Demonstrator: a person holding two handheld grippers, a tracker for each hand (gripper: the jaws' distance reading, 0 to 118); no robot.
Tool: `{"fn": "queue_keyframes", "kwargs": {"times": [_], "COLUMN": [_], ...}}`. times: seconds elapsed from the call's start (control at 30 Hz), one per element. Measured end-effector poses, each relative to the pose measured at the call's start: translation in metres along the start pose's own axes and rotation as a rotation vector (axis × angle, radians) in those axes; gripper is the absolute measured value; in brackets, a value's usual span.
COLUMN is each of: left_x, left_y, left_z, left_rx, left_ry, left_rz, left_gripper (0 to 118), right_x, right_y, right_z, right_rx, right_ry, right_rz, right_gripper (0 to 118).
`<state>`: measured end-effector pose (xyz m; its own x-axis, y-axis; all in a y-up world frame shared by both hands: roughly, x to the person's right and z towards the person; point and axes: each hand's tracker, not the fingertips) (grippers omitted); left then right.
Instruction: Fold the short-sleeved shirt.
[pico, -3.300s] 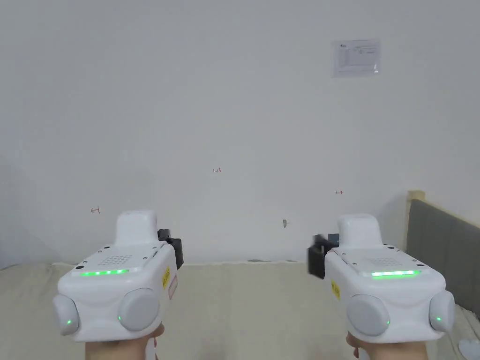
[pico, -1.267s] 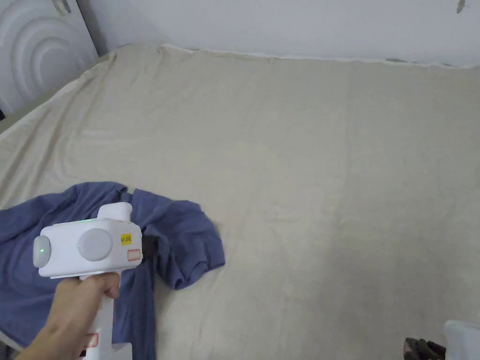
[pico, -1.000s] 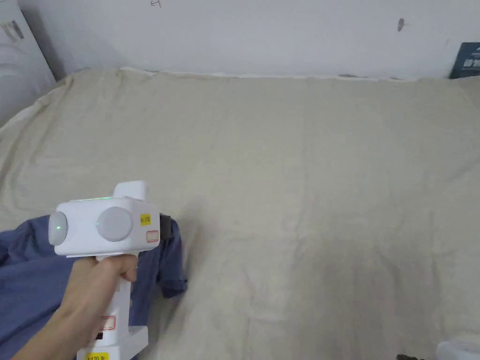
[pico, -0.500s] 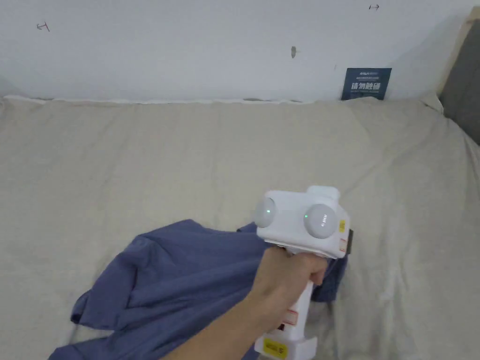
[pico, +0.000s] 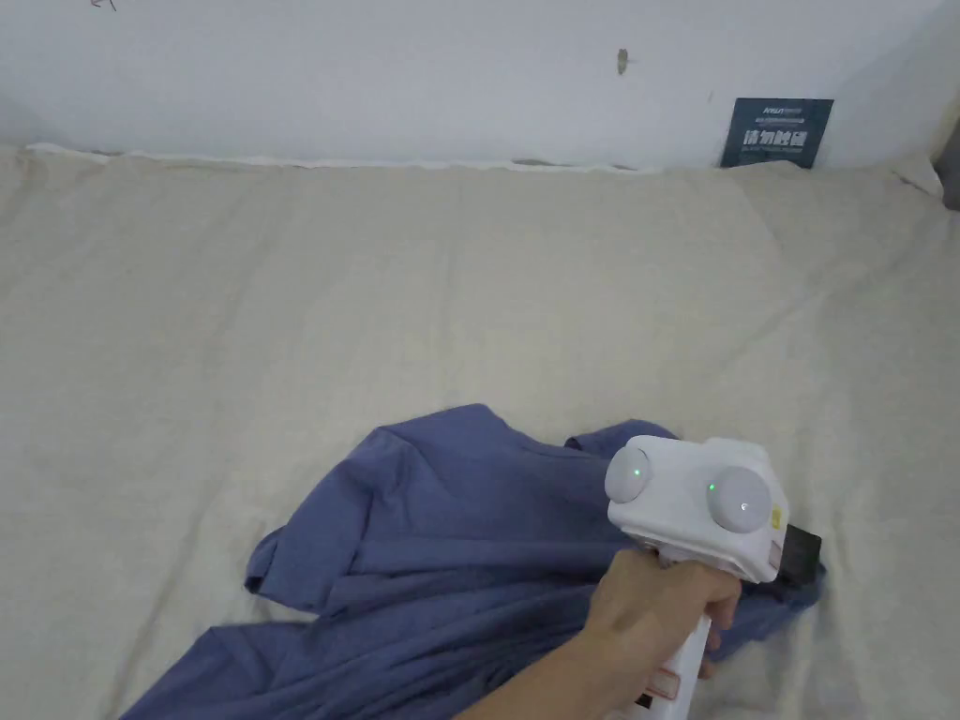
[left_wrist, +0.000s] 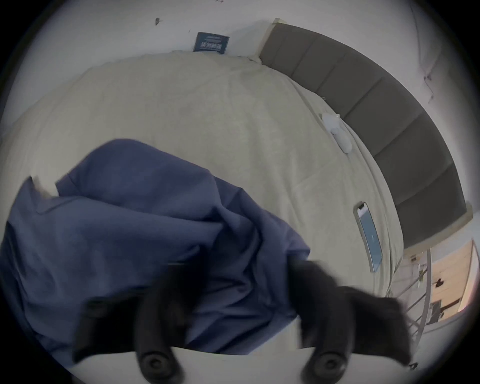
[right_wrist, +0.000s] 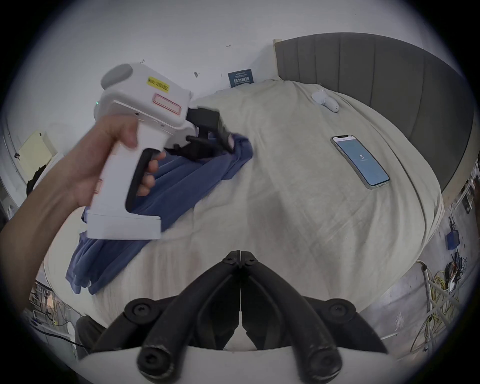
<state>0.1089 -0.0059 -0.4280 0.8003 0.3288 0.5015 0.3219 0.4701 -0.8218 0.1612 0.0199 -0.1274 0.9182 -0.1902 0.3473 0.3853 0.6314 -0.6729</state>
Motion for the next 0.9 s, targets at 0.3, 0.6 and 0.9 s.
{"fn": "queue_keyframes", "kwargs": {"times": [0.3,0.6,0.9], "left_x": [-0.09,-0.274,-0.283], "left_y": [-0.079,-0.25,-0.295], "left_z": [0.188,0.35,0.312], "left_rx": [0.018,0.05,-0.04], "left_ry": [0.181,0.504,0.539], "left_rz": [-0.077,0.348,0.37], "left_gripper": [47,0,111], "right_x": [-0.029,-0.075,-0.105], "right_y": [-0.007,-0.021,-0.033], "right_z": [0.014,0.028,0.029], "right_rx": [-0.003,-0.009,-0.066], "right_ry": [0.104,0.212,0.226], "right_rz": [0.061,0.133,0.187], "right_gripper": [0,0,0]}}
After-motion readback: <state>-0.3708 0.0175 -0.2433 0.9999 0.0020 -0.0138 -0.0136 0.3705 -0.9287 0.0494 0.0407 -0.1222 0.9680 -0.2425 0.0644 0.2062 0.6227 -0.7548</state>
